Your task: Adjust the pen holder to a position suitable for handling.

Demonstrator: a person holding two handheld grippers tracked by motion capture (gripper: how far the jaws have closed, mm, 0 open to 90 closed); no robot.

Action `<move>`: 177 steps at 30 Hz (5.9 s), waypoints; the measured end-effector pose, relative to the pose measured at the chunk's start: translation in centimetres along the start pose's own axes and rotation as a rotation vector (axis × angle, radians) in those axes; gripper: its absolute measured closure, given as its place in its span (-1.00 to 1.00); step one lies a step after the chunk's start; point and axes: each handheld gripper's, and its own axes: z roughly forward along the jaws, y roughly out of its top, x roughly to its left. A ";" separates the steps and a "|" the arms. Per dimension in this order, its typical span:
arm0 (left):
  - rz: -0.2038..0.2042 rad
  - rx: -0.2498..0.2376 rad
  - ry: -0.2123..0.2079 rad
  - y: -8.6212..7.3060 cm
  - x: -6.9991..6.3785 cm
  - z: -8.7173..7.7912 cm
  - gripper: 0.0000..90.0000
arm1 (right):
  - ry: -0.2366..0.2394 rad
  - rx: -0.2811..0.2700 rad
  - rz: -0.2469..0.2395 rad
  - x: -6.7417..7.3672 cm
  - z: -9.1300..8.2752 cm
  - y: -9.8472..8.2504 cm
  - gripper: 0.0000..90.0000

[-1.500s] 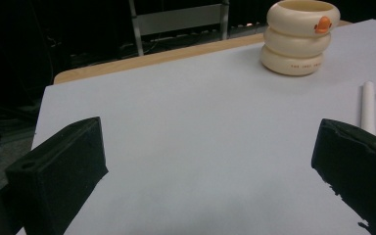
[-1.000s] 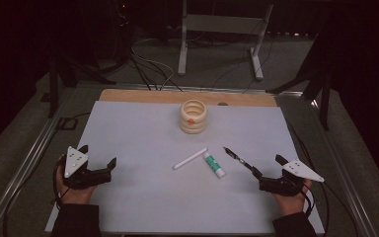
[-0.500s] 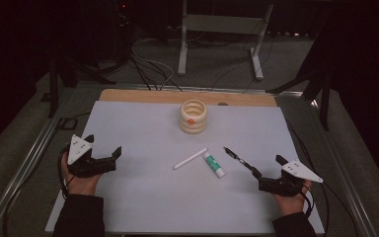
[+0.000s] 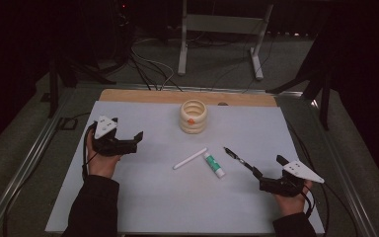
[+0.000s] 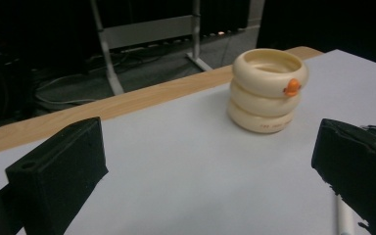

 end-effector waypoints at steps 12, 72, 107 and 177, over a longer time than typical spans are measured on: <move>0.004 0.006 -0.065 2.4 -1.6 3.5 -1.00 | -0.003 -0.007 0.012 -0.1 -0.1 0.1 -1.00; -0.130 0.318 -0.014 4.3 -5.5 20.1 0.29 | 0.002 -0.019 0.044 -0.8 0.0 0.0 -1.00; -0.112 0.301 -0.038 4.3 -4.5 14.9 0.72 | -0.005 -0.020 0.062 -1.0 -0.1 -0.1 -1.00; -0.088 0.051 -0.075 0.8 -2.6 5.1 -1.00 | -0.017 -0.012 0.065 -0.9 0.0 -0.2 -1.00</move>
